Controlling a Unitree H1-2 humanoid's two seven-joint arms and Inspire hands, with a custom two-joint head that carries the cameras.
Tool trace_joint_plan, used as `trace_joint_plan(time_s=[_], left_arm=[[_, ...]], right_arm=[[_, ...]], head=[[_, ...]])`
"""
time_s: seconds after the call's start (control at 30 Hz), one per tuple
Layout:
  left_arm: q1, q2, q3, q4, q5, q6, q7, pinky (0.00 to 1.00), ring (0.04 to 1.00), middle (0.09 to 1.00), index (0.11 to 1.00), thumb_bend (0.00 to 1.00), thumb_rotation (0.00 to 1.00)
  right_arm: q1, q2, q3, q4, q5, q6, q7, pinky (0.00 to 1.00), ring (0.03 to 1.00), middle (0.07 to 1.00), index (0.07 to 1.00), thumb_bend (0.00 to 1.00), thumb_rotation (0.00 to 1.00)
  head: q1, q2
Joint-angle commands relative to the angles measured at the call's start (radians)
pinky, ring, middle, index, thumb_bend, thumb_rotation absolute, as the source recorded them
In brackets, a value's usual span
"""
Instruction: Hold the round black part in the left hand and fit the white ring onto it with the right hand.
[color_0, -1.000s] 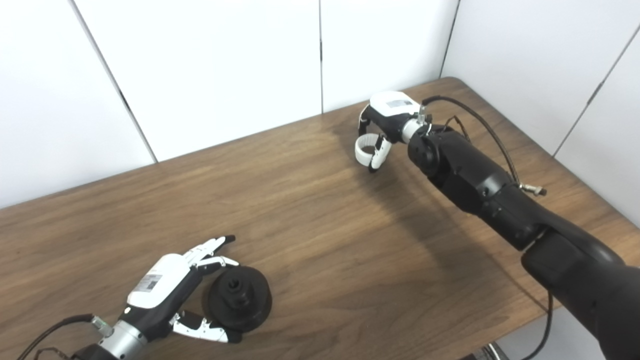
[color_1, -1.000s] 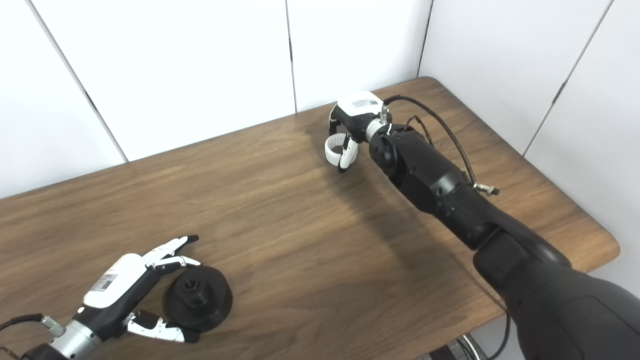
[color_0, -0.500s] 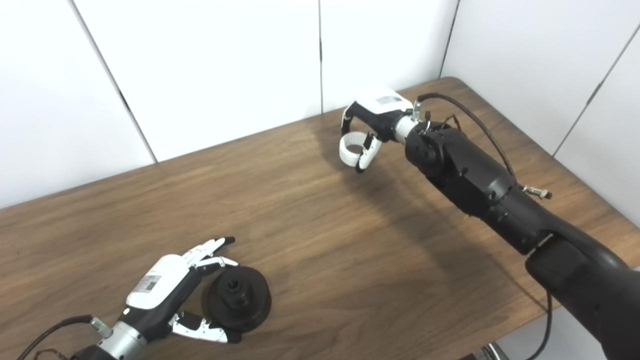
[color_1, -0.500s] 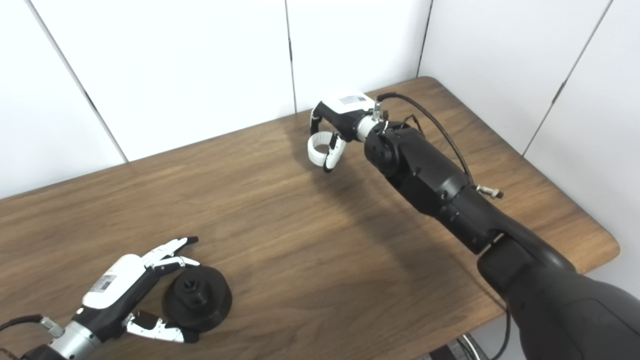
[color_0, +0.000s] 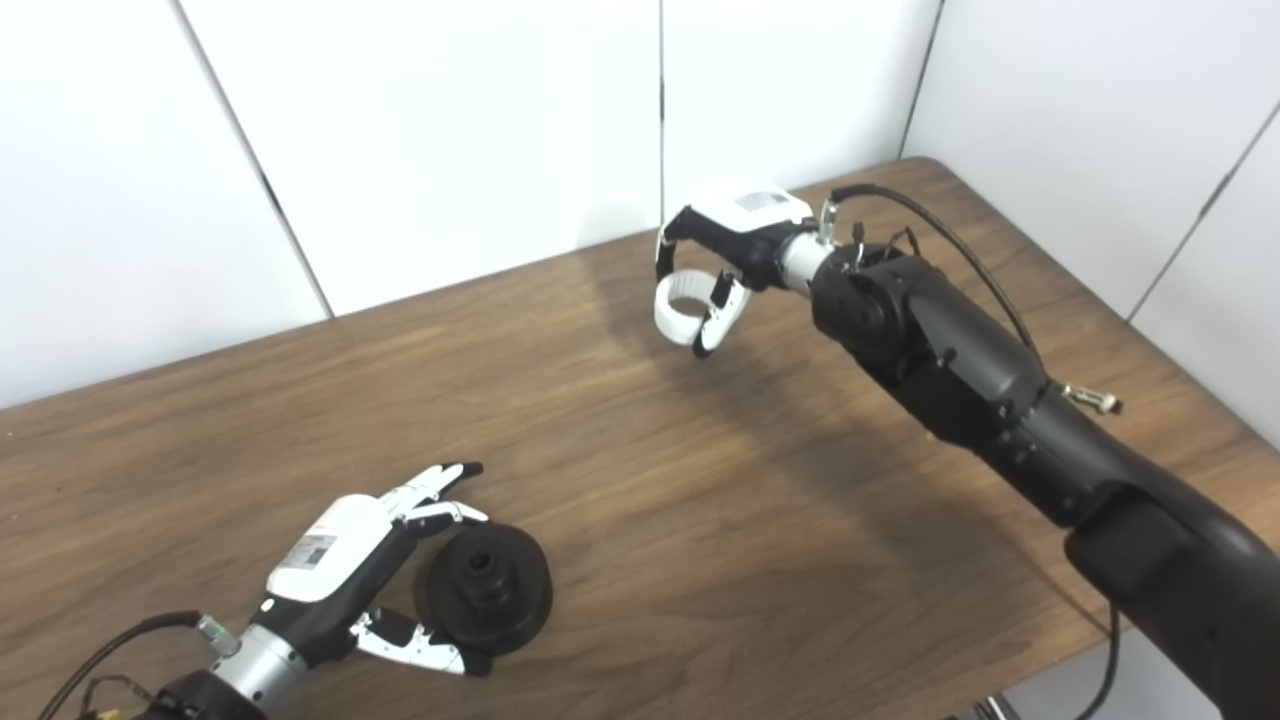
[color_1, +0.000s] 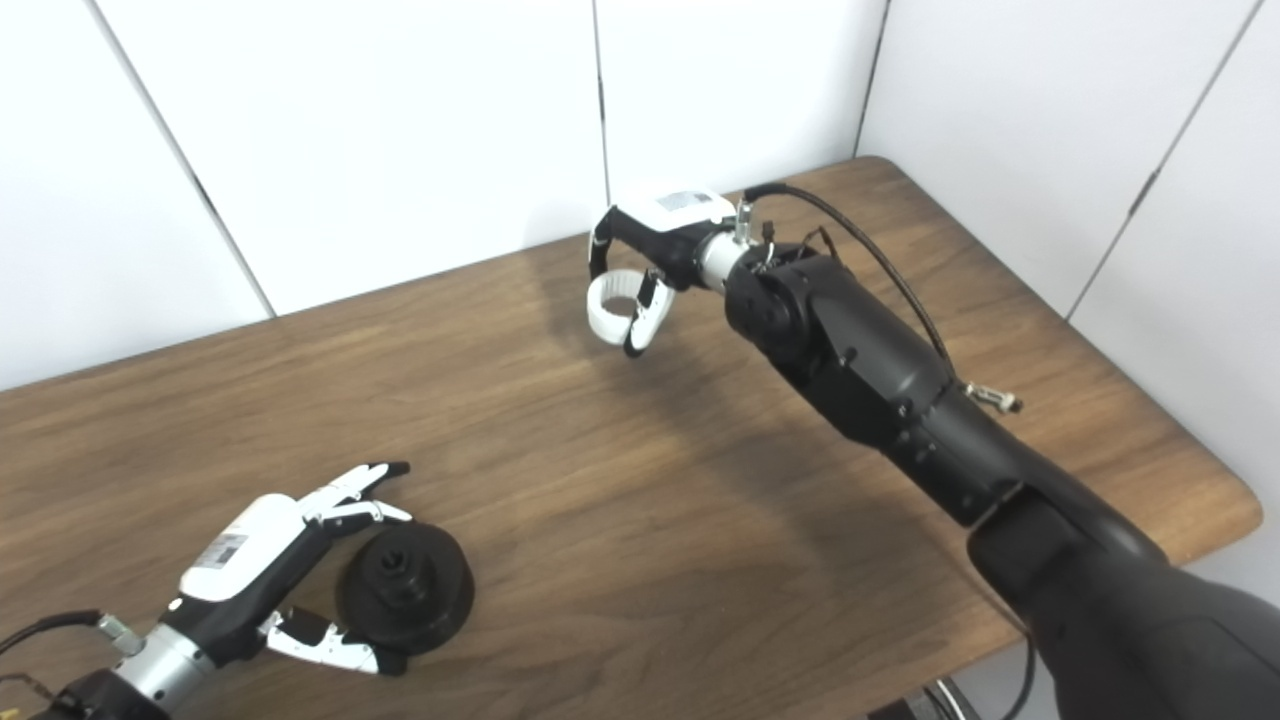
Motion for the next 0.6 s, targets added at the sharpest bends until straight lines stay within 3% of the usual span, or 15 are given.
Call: trace_joint_plan(time_s=[0.0,0.2,0.57], left_arm=[[0.029,0.020,-0.020,0.022,0.046,0.062,-0.072,0.90,0.968,0.967,0.489,0.52,0.07],[0.026,0.011,-0.022,0.018,0.043,0.074,-0.078,0.91,0.970,0.959,0.489,0.52,0.07],[0.012,-0.022,-0.036,0.020,0.066,0.111,-0.084,0.95,0.985,0.972,0.489,0.52,0.07]], right_arm=[[-0.024,-0.006,-0.024,-0.053,0.006,-0.018,0.000,0.69,0.814,0.779,0.481,0.52,0.13],[-0.005,0.002,-0.016,-0.121,0.019,-0.045,0.030,0.68,0.809,0.778,0.481,0.52,0.13],[0.019,0.001,-0.019,-0.239,0.052,-0.107,0.088,0.64,0.788,0.775,0.481,0.52,0.13]], head=[[0.004,0.003],[0.052,0.017],[0.214,0.050]])
